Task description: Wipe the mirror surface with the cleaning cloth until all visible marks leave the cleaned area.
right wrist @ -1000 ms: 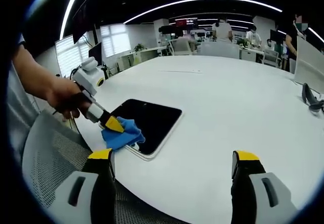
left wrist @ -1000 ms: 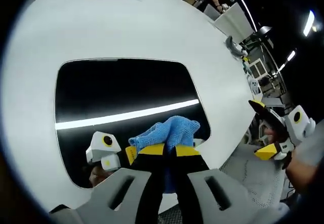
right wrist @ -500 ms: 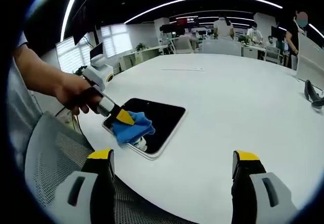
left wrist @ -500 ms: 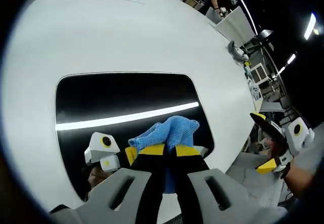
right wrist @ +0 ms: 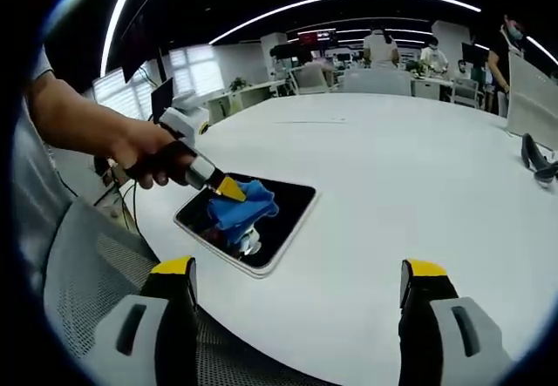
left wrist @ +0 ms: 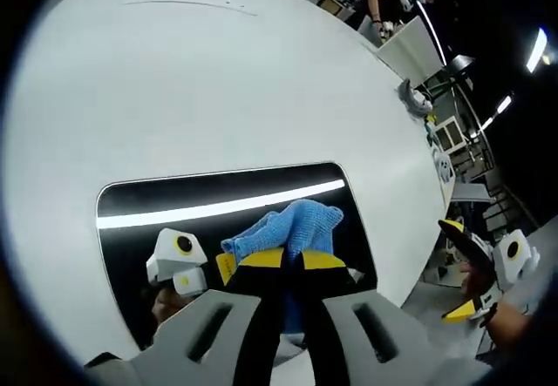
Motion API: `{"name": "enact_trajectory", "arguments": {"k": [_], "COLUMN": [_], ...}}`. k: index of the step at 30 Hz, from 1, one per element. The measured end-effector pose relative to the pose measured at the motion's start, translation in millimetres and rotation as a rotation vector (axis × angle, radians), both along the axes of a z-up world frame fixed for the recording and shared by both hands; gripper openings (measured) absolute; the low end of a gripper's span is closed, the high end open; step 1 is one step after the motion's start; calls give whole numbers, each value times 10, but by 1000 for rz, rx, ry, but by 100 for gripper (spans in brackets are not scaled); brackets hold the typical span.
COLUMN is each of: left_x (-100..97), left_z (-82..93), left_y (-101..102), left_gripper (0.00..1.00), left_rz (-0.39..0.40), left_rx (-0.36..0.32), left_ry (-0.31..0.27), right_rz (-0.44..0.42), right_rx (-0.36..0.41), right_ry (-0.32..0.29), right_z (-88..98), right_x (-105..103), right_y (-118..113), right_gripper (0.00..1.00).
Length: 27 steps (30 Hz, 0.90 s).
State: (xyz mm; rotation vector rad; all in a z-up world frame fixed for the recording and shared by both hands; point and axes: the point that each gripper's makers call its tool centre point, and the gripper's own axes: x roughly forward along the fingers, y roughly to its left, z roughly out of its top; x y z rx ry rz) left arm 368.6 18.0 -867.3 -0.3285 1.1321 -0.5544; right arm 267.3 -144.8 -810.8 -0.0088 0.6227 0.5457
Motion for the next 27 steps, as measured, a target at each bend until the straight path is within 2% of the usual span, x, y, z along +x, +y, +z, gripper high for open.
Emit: {"name": "enact_trajectory", "arguments": {"k": [6, 10, 18, 27], "left_x": [150, 254, 412, 489], "left_z": [-8, -2, -1, 3], "left_y": [-21, -25, -29, -24], "left_gripper": [4, 4, 3, 4], "left_rz": [3, -7, 10, 5], "left_rx": [-3, 19, 17, 26], "left_ry": [-4, -28, -23, -37], "right_rz": [-1, -3, -1, -6], "right_rx": [-7, -10, -12, -15], "right_ry": [-1, 1, 5, 4], "right_z": [-4, -15, -25, -23], "right_x": [1, 4, 5, 12], "right_y": [-10, -20, -22, -30], "right_gripper": [95, 95, 94, 94]}}
